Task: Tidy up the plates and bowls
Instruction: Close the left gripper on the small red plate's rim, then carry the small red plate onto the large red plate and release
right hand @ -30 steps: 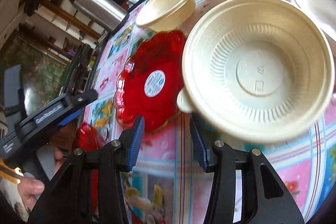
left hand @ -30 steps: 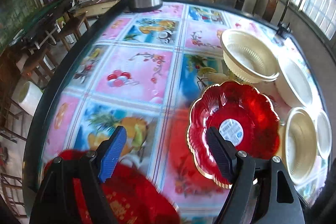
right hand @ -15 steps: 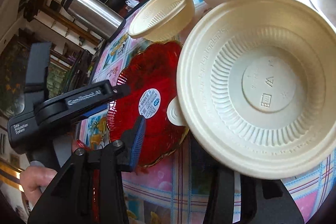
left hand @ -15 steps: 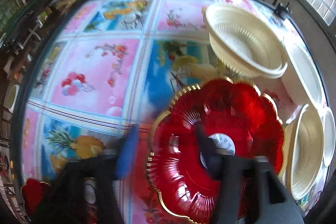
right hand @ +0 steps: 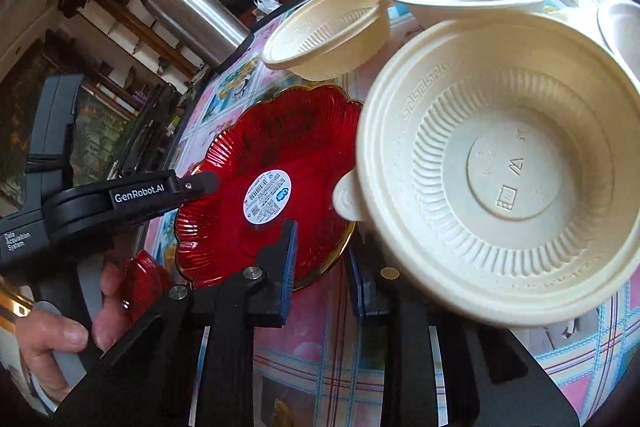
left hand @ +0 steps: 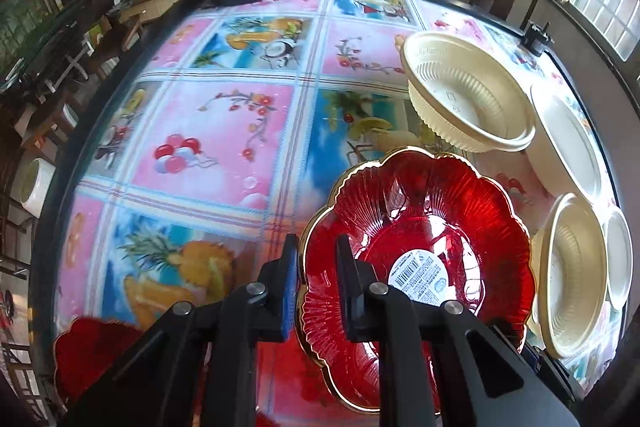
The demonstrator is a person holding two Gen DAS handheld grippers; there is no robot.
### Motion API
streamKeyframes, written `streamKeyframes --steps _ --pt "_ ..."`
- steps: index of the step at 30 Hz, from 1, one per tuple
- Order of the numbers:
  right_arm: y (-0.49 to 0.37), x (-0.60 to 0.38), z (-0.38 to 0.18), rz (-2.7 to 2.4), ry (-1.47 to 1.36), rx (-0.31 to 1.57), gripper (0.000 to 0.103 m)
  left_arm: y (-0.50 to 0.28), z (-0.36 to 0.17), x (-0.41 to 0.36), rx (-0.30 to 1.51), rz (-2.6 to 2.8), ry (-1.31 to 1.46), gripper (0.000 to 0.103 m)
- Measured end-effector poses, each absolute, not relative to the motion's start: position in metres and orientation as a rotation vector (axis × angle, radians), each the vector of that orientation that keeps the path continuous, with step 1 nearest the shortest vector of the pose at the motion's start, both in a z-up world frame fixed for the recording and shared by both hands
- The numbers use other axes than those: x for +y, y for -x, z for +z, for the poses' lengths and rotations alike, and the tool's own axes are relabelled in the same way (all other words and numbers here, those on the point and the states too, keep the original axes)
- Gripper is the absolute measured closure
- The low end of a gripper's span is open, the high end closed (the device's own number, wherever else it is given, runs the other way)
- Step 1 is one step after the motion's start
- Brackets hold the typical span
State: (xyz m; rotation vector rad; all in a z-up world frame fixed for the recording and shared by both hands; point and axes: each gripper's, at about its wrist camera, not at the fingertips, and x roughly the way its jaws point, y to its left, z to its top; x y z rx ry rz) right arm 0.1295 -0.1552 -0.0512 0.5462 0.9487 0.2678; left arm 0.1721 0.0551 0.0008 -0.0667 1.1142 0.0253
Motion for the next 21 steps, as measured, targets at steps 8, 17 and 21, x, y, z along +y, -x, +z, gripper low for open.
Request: streamKeyframes --steps 8,17,21 --pt "-0.113 -0.139 -0.029 0.320 -0.508 0.929 0.079 -0.135 0.029 0.075 1.052 0.043 0.078 0.089" --pt "-0.085 -0.109 -0.003 0.401 -0.438 0.912 0.079 -0.083 0.056 0.113 0.977 0.091 0.130 0.089" --pt "-0.073 -0.083 0.003 0.469 -0.392 0.923 0.079 -0.054 0.064 0.139 0.944 0.148 0.136 0.089"
